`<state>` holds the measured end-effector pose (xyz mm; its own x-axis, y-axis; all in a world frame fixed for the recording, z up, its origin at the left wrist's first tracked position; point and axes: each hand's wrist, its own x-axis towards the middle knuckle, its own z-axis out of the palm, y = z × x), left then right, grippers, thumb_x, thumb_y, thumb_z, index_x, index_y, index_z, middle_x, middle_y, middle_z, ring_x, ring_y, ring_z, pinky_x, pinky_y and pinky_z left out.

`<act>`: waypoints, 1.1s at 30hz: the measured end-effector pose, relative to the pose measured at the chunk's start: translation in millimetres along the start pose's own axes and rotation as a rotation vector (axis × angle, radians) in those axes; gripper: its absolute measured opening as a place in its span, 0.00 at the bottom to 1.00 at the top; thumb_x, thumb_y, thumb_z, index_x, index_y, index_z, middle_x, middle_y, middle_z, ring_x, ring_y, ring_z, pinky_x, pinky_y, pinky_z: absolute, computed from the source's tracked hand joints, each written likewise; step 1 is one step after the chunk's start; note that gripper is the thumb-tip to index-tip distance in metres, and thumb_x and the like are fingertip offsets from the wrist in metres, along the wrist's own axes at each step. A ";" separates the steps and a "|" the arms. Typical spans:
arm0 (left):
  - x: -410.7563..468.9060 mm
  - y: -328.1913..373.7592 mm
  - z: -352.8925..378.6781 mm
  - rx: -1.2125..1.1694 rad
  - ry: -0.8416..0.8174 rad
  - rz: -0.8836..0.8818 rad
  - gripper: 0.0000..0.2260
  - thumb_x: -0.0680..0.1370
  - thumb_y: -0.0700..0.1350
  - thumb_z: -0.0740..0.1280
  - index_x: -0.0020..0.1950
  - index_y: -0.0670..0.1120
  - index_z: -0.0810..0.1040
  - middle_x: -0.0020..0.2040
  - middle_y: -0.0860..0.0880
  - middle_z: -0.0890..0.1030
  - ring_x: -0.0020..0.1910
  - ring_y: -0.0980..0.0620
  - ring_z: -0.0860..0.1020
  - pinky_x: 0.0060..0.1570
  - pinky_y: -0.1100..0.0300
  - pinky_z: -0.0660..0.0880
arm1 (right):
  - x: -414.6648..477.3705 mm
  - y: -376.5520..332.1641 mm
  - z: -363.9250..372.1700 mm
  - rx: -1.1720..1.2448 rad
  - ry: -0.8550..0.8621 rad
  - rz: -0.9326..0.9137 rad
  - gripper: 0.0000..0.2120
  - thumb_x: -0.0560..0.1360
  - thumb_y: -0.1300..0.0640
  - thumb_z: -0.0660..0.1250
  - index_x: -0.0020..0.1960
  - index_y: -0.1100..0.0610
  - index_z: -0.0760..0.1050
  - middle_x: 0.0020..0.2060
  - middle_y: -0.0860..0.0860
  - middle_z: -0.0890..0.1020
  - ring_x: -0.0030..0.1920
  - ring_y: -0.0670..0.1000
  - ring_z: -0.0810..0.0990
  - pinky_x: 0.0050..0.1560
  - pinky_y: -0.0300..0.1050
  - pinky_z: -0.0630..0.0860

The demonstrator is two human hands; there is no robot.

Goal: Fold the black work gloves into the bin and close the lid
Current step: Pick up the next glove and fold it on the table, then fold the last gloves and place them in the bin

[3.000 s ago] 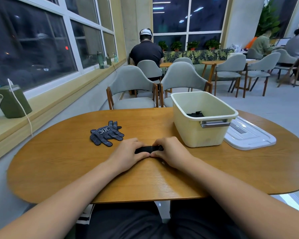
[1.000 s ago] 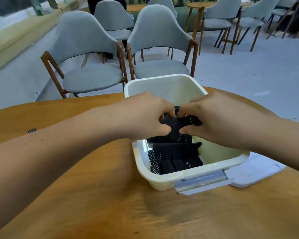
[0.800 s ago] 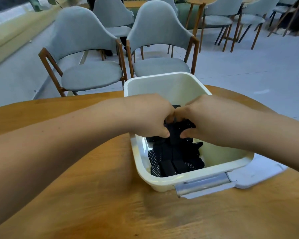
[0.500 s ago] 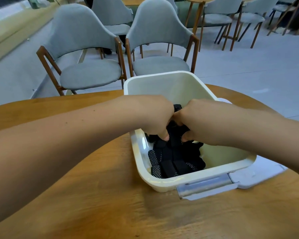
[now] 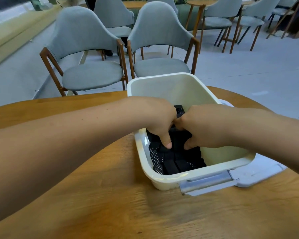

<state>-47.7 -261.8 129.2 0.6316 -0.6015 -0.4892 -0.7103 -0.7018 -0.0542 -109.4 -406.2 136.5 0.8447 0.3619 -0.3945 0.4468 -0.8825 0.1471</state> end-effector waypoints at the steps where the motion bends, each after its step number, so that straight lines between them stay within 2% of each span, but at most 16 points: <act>1: -3.5 -0.9 -0.8 -0.012 0.011 0.006 0.22 0.74 0.66 0.76 0.50 0.48 0.81 0.40 0.52 0.81 0.38 0.51 0.76 0.36 0.58 0.69 | -3.7 0.2 -3.1 -0.012 -0.011 0.008 0.17 0.79 0.42 0.74 0.64 0.48 0.79 0.42 0.44 0.77 0.37 0.45 0.75 0.31 0.42 0.65; 4: -17.4 -4.6 -6.8 -0.055 0.054 0.020 0.22 0.75 0.66 0.75 0.56 0.50 0.81 0.45 0.53 0.82 0.46 0.51 0.79 0.40 0.57 0.70 | -18.6 0.1 -18.1 -0.014 0.046 0.017 0.14 0.81 0.44 0.72 0.65 0.45 0.79 0.47 0.44 0.80 0.42 0.48 0.79 0.37 0.43 0.74; 6: -27.2 -7.0 -12.8 -0.075 0.113 0.037 0.19 0.76 0.66 0.74 0.54 0.52 0.80 0.45 0.55 0.81 0.46 0.53 0.79 0.41 0.59 0.71 | -27.5 0.6 -27.6 0.025 0.156 0.005 0.14 0.83 0.46 0.70 0.67 0.41 0.79 0.53 0.44 0.83 0.49 0.50 0.82 0.47 0.48 0.82; 8: -38.7 -10.5 -18.1 -0.092 0.205 0.040 0.15 0.78 0.65 0.72 0.50 0.54 0.79 0.43 0.55 0.79 0.43 0.55 0.77 0.40 0.60 0.70 | -34.2 -1.0 -36.3 0.048 0.272 0.002 0.12 0.83 0.48 0.68 0.65 0.40 0.81 0.52 0.44 0.84 0.50 0.52 0.84 0.53 0.51 0.84; 10: -52.7 -14.1 -22.1 -0.122 0.298 0.009 0.13 0.80 0.64 0.70 0.47 0.56 0.77 0.42 0.55 0.79 0.43 0.54 0.77 0.39 0.57 0.69 | -38.9 -4.0 -44.1 0.064 0.349 0.029 0.09 0.83 0.49 0.67 0.61 0.41 0.82 0.48 0.45 0.83 0.49 0.53 0.83 0.51 0.52 0.84; 14: -88.0 -23.0 -27.7 -0.198 0.402 -0.066 0.10 0.81 0.63 0.69 0.50 0.57 0.79 0.45 0.55 0.80 0.44 0.55 0.77 0.38 0.58 0.68 | -49.1 -18.8 -56.8 0.112 0.482 0.032 0.06 0.82 0.44 0.66 0.56 0.42 0.80 0.46 0.48 0.83 0.47 0.53 0.82 0.49 0.53 0.84; 21: -153.2 -40.0 -12.9 -0.231 0.472 -0.150 0.09 0.82 0.60 0.70 0.51 0.57 0.81 0.44 0.56 0.78 0.42 0.57 0.75 0.37 0.57 0.67 | -66.0 -61.4 -69.9 0.167 0.659 -0.049 0.08 0.83 0.44 0.68 0.58 0.46 0.81 0.42 0.46 0.85 0.43 0.48 0.82 0.49 0.50 0.83; 26: -201.4 -51.1 23.1 -0.231 0.473 -0.214 0.09 0.81 0.62 0.70 0.53 0.58 0.81 0.45 0.56 0.80 0.45 0.57 0.77 0.39 0.57 0.69 | -73.4 -103.0 -68.5 0.166 0.708 -0.121 0.10 0.82 0.42 0.67 0.59 0.45 0.81 0.44 0.42 0.85 0.46 0.47 0.81 0.50 0.54 0.84; 30: -231.0 -56.8 56.1 -0.246 0.473 -0.278 0.09 0.81 0.62 0.70 0.50 0.58 0.80 0.43 0.56 0.81 0.45 0.56 0.78 0.42 0.55 0.73 | -76.4 -135.2 -59.3 0.205 0.697 -0.132 0.10 0.83 0.42 0.68 0.60 0.45 0.81 0.45 0.42 0.84 0.46 0.44 0.80 0.48 0.45 0.80; 33: -248.9 -60.6 84.4 -0.279 0.478 -0.316 0.09 0.81 0.61 0.71 0.49 0.58 0.80 0.44 0.56 0.81 0.44 0.57 0.78 0.42 0.55 0.73 | -77.2 -161.1 -44.2 0.248 0.696 -0.123 0.09 0.84 0.43 0.68 0.59 0.45 0.81 0.46 0.42 0.85 0.47 0.45 0.81 0.50 0.45 0.81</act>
<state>-188.1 -37.3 180.8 0.9122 -0.4077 -0.0408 -0.3999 -0.9076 0.1279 -233.5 -278.7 183.4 0.8209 0.4962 0.2827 0.5402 -0.8352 -0.1026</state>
